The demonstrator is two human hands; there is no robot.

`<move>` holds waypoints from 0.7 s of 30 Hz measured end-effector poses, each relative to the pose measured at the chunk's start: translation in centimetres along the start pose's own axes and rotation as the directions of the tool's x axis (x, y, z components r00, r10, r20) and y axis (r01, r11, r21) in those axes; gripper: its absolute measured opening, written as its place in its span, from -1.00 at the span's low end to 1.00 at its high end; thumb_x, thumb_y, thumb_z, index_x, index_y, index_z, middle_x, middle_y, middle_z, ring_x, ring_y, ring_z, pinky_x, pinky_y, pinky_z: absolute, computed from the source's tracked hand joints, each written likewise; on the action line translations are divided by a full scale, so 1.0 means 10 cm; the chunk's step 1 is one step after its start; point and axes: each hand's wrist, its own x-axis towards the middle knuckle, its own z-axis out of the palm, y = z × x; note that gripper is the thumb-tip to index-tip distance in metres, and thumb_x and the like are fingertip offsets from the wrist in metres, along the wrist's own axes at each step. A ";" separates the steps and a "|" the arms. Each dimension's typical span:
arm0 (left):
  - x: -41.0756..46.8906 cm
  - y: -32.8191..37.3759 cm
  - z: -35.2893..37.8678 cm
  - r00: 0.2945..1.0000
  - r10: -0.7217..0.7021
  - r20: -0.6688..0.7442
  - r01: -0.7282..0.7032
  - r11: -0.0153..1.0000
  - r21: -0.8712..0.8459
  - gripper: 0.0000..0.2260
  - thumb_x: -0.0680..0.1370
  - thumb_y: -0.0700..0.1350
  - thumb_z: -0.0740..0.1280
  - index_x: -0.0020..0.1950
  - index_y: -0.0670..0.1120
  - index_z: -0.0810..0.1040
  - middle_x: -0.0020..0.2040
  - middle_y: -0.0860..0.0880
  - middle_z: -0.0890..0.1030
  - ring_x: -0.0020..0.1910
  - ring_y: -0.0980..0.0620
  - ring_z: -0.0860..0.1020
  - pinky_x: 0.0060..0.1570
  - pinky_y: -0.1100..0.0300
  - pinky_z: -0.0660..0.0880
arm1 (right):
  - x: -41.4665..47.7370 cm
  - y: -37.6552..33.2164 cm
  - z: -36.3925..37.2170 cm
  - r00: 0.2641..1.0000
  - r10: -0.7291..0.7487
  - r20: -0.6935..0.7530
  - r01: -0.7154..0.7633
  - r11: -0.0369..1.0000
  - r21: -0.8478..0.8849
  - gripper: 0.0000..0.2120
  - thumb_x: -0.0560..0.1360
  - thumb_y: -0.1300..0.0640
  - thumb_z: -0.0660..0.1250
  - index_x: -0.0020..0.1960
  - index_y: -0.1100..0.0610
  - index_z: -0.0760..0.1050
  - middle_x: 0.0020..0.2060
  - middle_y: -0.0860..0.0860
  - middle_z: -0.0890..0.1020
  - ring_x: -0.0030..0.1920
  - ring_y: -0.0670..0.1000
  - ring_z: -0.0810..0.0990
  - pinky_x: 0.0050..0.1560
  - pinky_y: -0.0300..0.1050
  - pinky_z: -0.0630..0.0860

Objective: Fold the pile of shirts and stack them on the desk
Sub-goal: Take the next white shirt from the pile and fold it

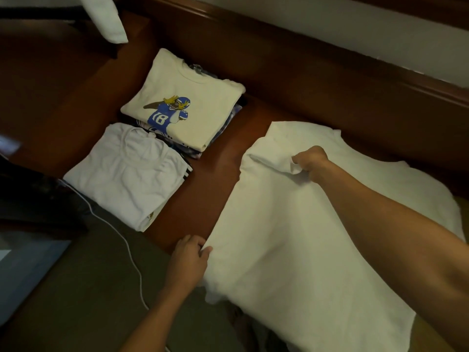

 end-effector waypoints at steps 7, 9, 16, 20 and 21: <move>-0.03 0.02 -0.01 1.000 -0.016 -0.024 0.015 0.998 -0.059 -0.92 0.65 0.07 0.28 0.07 0.10 0.44 -0.01 0.10 0.52 -0.07 0.17 0.52 -0.05 0.13 0.61 | -0.09 -0.12 -0.06 0.966 -0.256 -0.038 0.258 0.941 0.219 -0.58 0.66 0.02 0.29 0.48 0.07 0.37 0.33 0.04 0.46 0.30 0.11 0.49 0.28 0.00 0.50; -0.07 0.02 -0.01 1.000 -0.015 0.005 0.015 0.997 -0.072 -0.91 0.64 0.08 0.28 0.09 0.11 0.42 0.00 0.11 0.51 -0.04 0.16 0.53 -0.08 0.17 0.60 | -0.09 -0.14 -0.08 0.982 -0.187 0.016 0.178 0.954 0.240 -0.60 0.65 0.07 0.30 0.46 0.09 0.36 0.25 0.06 0.51 0.11 0.07 0.58 0.08 -0.06 0.55; -0.10 0.07 -0.04 0.998 -0.031 0.061 0.038 0.992 -0.118 -0.70 0.60 -0.01 0.40 0.31 0.02 0.48 0.17 0.11 0.47 0.15 0.11 0.47 0.12 0.17 0.52 | -0.08 -0.07 -0.28 0.989 -0.022 0.144 -0.035 0.923 0.383 -0.80 0.59 0.21 0.38 0.21 0.20 0.53 -0.02 0.07 0.60 -0.06 0.01 0.61 0.24 0.10 0.51; -0.18 0.11 -0.03 0.998 0.054 -0.012 -0.054 0.998 -0.022 -0.77 0.62 0.04 0.35 0.22 -0.02 0.56 0.11 0.08 0.51 0.09 0.09 0.54 0.08 0.18 0.56 | -0.12 -0.07 -0.45 0.993 -0.102 0.066 0.057 0.871 0.489 -0.73 0.59 0.19 0.39 0.28 0.15 0.52 0.09 0.05 0.64 0.00 0.01 0.66 0.19 0.06 0.56; -0.22 0.14 -0.04 0.994 0.092 -0.053 -0.092 0.996 -0.009 -0.79 0.63 0.05 0.34 0.21 0.00 0.56 0.10 0.10 0.52 0.06 0.11 0.54 0.04 0.23 0.54 | -0.15 -0.07 -0.52 0.991 -0.125 0.051 0.080 0.845 0.529 -0.73 0.59 0.18 0.38 0.28 0.14 0.52 0.09 0.04 0.65 0.01 0.01 0.67 0.18 0.06 0.57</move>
